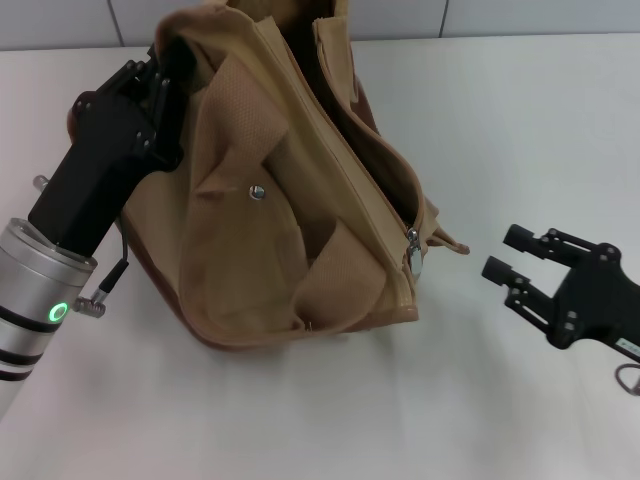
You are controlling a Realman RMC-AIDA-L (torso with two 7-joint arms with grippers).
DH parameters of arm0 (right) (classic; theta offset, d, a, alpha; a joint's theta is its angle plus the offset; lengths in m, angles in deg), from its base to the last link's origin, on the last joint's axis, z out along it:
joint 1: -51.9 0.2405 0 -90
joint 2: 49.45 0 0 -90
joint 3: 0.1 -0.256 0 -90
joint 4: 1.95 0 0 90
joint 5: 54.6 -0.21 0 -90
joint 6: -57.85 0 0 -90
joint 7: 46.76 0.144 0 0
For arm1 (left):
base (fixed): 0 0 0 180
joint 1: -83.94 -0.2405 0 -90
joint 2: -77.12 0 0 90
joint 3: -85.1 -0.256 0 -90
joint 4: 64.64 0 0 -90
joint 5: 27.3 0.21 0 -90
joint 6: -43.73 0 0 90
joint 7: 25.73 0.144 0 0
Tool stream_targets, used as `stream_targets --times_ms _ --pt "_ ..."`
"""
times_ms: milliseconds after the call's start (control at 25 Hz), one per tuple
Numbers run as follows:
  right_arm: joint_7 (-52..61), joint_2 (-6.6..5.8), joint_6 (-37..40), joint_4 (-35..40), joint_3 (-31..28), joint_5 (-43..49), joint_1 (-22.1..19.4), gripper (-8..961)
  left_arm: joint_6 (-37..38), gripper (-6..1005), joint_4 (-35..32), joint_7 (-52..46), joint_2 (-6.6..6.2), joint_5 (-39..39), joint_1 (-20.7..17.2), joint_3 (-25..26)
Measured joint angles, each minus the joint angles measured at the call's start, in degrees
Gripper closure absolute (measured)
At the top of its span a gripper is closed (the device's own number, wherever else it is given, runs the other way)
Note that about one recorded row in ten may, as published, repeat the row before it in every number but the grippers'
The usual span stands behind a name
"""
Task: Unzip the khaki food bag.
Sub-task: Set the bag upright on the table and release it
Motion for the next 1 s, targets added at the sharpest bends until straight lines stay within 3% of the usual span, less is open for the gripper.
stream_targets --times_ms 360,920,1000 --pt "-6.5 0.27 -5.6 -5.2 0.5 0.4 3.4 577 0.6 941 -0.4 -1.7 -0.01 0.1 -0.3 0.0" --pt "-7.1 0.37 -10.9 -8.4 0.0 0.2 6.0 691 1.2 940 -0.4 -1.8 -0.09 0.1 -0.3 0.0" --pt "-7.2 0.37 -11.0 -8.6 0.0 0.1 6.1 796 1.2 941 -0.4 -1.8 -0.09 0.1 -0.3 0.0"
